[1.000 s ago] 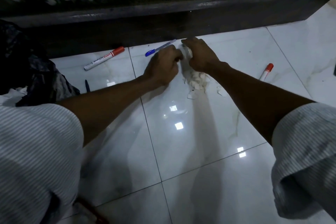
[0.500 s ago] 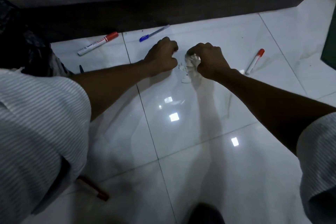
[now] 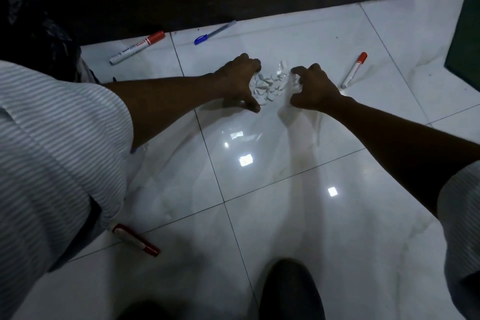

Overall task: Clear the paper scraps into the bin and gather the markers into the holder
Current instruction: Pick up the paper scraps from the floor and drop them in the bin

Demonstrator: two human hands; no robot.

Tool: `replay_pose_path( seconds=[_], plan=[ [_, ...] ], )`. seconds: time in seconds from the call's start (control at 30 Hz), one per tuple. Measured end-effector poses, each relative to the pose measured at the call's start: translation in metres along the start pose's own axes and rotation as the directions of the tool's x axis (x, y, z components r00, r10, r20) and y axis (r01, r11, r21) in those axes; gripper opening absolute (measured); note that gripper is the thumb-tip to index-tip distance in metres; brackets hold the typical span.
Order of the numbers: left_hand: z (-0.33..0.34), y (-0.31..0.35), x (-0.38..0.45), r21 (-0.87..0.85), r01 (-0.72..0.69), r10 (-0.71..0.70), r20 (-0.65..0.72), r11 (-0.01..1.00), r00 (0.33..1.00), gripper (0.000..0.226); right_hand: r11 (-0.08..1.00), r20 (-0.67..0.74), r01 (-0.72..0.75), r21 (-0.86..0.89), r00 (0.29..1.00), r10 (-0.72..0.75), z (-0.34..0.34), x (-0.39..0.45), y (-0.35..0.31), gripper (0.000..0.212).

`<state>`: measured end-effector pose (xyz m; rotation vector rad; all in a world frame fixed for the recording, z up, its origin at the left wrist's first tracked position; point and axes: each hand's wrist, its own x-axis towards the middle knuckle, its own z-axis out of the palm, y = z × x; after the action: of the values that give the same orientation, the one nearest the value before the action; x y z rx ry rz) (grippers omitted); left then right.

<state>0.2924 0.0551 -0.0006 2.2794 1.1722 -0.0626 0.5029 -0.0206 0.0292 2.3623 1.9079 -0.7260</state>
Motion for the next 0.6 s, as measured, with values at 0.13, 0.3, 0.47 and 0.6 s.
replay_pose_path(
  seconds=[0.13,0.3,0.47,0.6],
  plan=[
    [0.004,0.004,0.003,-0.021,-0.001,0.000,-0.066,1.000,0.998,0.112,0.995,-0.213,0.042,0.093,0.977,-0.021,-0.002,0.007,0.001,0.063],
    [0.009,0.003,0.005,-0.035,-0.031,0.026,-0.119,0.999,0.993,0.106,0.995,-0.074,-0.102,0.006,0.992,0.102,-0.007,0.017,0.006,0.074],
    [0.008,0.003,0.013,-0.082,-0.034,0.019,-0.176,0.996,0.984,0.078,0.989,-0.076,0.091,0.115,0.994,-0.082,0.004,0.021,0.012,0.056],
    [0.004,0.002,0.015,-0.121,0.009,-0.030,-0.179,0.993,0.983,0.074,0.979,-0.050,0.136,0.152,0.990,-0.130,0.000,0.018,0.005,0.071]
  ],
)
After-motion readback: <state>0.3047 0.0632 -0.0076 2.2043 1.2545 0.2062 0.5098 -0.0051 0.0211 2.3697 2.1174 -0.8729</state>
